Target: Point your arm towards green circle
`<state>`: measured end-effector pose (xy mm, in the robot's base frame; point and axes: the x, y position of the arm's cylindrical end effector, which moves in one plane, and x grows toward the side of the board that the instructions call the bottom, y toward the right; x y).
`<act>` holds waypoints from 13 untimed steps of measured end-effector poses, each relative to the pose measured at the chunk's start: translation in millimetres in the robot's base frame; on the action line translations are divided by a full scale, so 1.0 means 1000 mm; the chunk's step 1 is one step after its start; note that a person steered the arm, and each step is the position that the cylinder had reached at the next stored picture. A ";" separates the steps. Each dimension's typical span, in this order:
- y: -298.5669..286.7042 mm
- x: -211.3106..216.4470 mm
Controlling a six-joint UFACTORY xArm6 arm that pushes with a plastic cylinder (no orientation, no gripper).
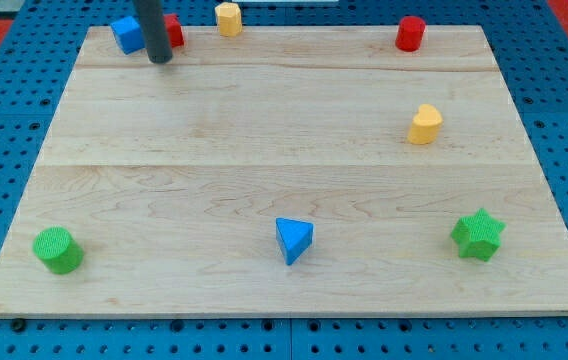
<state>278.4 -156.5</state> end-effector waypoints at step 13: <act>-0.120 0.077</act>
<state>355.0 -276.7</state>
